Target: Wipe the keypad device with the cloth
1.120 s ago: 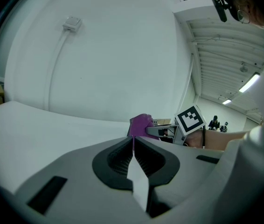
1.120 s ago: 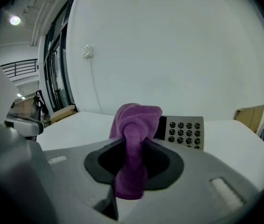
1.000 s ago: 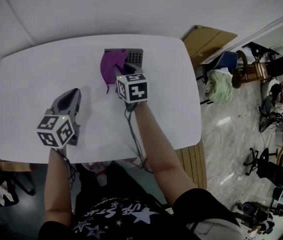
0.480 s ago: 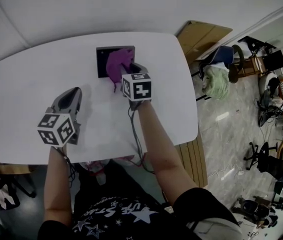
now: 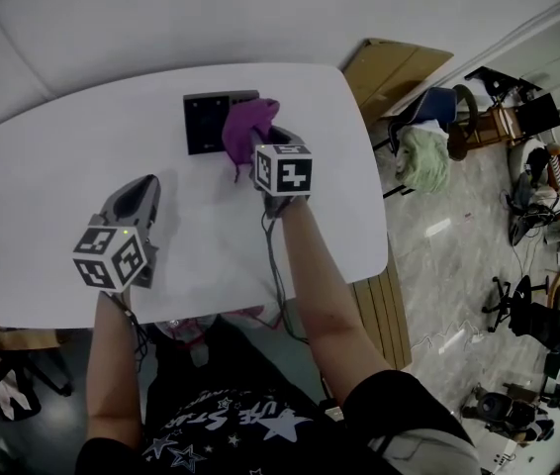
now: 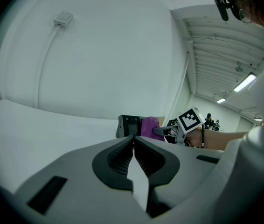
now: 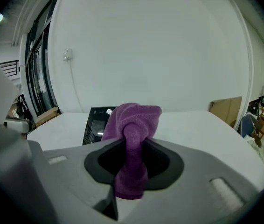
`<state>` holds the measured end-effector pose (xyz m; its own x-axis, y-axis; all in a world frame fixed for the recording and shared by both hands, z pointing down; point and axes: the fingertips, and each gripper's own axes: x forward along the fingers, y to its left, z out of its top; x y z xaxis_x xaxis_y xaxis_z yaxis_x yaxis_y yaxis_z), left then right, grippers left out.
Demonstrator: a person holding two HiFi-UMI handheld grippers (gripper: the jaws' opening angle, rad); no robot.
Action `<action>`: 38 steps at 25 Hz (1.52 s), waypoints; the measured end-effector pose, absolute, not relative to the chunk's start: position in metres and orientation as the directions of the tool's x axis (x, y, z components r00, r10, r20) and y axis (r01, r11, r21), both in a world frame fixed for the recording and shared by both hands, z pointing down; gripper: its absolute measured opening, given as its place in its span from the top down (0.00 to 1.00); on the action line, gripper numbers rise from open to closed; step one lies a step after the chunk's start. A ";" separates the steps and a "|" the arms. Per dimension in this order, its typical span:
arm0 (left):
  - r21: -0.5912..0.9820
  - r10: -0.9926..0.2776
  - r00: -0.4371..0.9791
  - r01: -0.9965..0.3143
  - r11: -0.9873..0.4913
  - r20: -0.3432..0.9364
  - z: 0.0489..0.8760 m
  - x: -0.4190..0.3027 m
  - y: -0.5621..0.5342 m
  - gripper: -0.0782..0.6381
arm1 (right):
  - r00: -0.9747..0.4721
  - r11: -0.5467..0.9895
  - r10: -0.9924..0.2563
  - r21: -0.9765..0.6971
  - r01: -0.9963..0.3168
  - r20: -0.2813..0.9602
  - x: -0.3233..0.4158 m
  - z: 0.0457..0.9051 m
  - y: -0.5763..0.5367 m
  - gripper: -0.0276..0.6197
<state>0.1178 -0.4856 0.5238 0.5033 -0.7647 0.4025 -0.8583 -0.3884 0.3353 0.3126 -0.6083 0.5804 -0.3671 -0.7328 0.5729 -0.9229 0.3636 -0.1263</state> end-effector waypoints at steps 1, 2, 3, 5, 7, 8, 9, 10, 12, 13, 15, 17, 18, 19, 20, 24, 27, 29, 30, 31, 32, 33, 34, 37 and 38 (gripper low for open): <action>0.336 -0.765 0.503 -0.858 -0.388 0.402 0.524 0.118 -0.485 0.87 | -0.362 0.359 -0.734 -0.124 -0.925 0.575 0.315 0.581 -0.608 0.81; 0.337 -0.765 0.503 -0.858 -0.388 0.402 0.524 0.117 -0.485 0.87 | -0.356 0.353 -0.735 -0.123 -0.927 0.576 0.317 0.581 -0.607 0.81; 0.337 -0.765 0.504 -0.858 -0.388 0.402 0.523 0.117 -0.484 0.87 | -0.350 0.347 -0.737 -0.121 -0.930 0.577 0.320 0.580 -0.607 0.81; 0.336 -0.764 0.505 -0.857 -0.390 0.401 0.523 0.115 -0.483 0.87 | -0.341 0.337 -0.742 -0.119 -0.934 0.577 0.323 0.579 -0.606 0.81; 0.338 -0.765 0.506 -0.856 -0.391 0.399 0.521 0.113 -0.481 0.86 | -0.338 0.333 -0.748 -0.118 -0.936 0.571 0.323 0.576 -0.603 0.81; 0.340 -0.764 0.508 -0.855 -0.392 0.397 0.520 0.112 -0.479 0.87 | -0.336 0.332 -0.751 -0.115 -0.936 0.569 0.323 0.573 -0.601 0.81; 0.342 -0.764 0.511 -0.853 -0.394 0.394 0.519 0.111 -0.478 0.87 | -0.332 0.331 -0.754 -0.109 -0.937 0.567 0.323 0.570 -0.598 0.81; 0.345 -0.762 0.517 -0.849 -0.400 0.390 0.518 0.111 -0.476 0.87 | -0.327 0.330 -0.757 -0.101 -0.939 0.565 0.323 0.566 -0.594 0.81; 0.349 -0.757 0.531 -0.841 -0.414 0.382 0.515 0.109 -0.472 0.87 | -0.318 0.326 -0.766 -0.089 -0.941 0.559 0.322 0.559 -0.586 0.81; 0.351 -0.755 0.536 -0.838 -0.419 0.378 0.514 0.106 -0.469 0.87 | -0.316 0.323 -0.770 -0.087 -0.942 0.555 0.319 0.556 -0.580 0.81; 0.356 -0.753 0.544 -0.832 -0.425 0.371 0.511 0.098 -0.462 0.87 | -0.312 0.318 -0.776 -0.086 -0.944 0.549 0.312 0.550 -0.569 0.81; 0.367 -0.747 0.557 -0.822 -0.435 0.363 0.508 0.091 -0.457 0.87 | -0.301 0.308 -0.783 -0.081 -0.948 0.544 0.306 0.542 -0.559 0.81; 0.374 -0.741 0.567 -0.815 -0.442 0.360 0.507 0.088 -0.453 0.87 | -0.295 0.302 -0.787 -0.079 -0.950 0.542 0.303 0.538 -0.552 0.81; 0.382 -0.735 0.576 -0.808 -0.448 0.358 0.506 0.084 -0.449 0.86 | -0.291 0.296 -0.790 -0.080 -0.952 0.540 0.298 0.534 -0.545 0.81; 0.390 -0.728 0.586 -0.801 -0.455 0.356 0.504 0.080 -0.444 0.87 | -0.288 0.290 -0.793 -0.083 -0.954 0.537 0.293 0.530 -0.538 0.81; 0.409 -0.706 0.618 -0.776 -0.480 0.346 0.498 0.057 -0.426 0.86 | -0.283 0.271 -0.805 -0.101 -0.957 0.522 0.266 0.515 -0.508 0.81; 0.414 -0.694 0.636 -0.763 -0.497 0.339 0.494 0.036 -0.415 0.87 | -0.278 0.266 -0.810 -0.099 -0.959 0.516 0.241 0.507 -0.489 0.81; 0.414 -0.685 0.647 -0.754 -0.510 0.335 0.491 0.022 -0.407 0.87 | -0.278 0.260 -0.817 -0.108 -0.959 0.505 0.224 0.500 -0.475 0.81; 0.417 -0.679 0.655 -0.748 -0.517 0.333 0.490 0.015 -0.402 0.86 | -0.280 0.258 -0.821 -0.113 -0.959 0.497 0.215 0.496 -0.468 0.81; 0.421 -0.671 0.663 -0.741 -0.523 0.332 0.489 0.008 -0.395 0.86 | -0.281 0.257 -0.825 -0.117 -0.959 0.490 0.206 0.491 -0.460 0.81; 0.427 -0.662 0.672 -0.733 -0.530 0.331 0.488 0.001 -0.389 0.86 | -0.283 0.257 -0.828 -0.121 -0.959 0.484 0.196 0.487 -0.452 0.81; 0.429 -0.654 0.681 -0.725 -0.538 0.331 0.487 -0.006 -0.383 0.87 | -0.283 0.256 -0.831 -0.123 -0.959 0.479 0.186 0.483 -0.443 0.81; 0.427 -0.647 0.688 -0.720 -0.547 0.330 0.485 -0.012 -0.378 0.86 | -0.283 0.254 -0.832 -0.125 -0.959 0.477 0.176 0.480 -0.436 0.81; 0.411 -0.635 0.704 -0.706 -0.577 0.318 0.477 -0.029 -0.368 0.87 | -0.274 0.242 -0.835 -0.128 -0.962 0.476 0.151 0.474 -0.413 0.81; 0.405 -0.630 0.710 -0.700 -0.588 0.314 0.474 -0.035 -0.365 0.87 | -0.270 0.236 -0.838 -0.131 -0.963 0.475 0.143 0.472 -0.405 0.81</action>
<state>-0.0347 -0.3645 0.4737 0.7103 -0.6302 0.3136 -0.7003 -0.5876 0.4054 0.1429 -0.4052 0.4725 -0.2700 -0.8377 0.4746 -0.9628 0.2362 -0.1310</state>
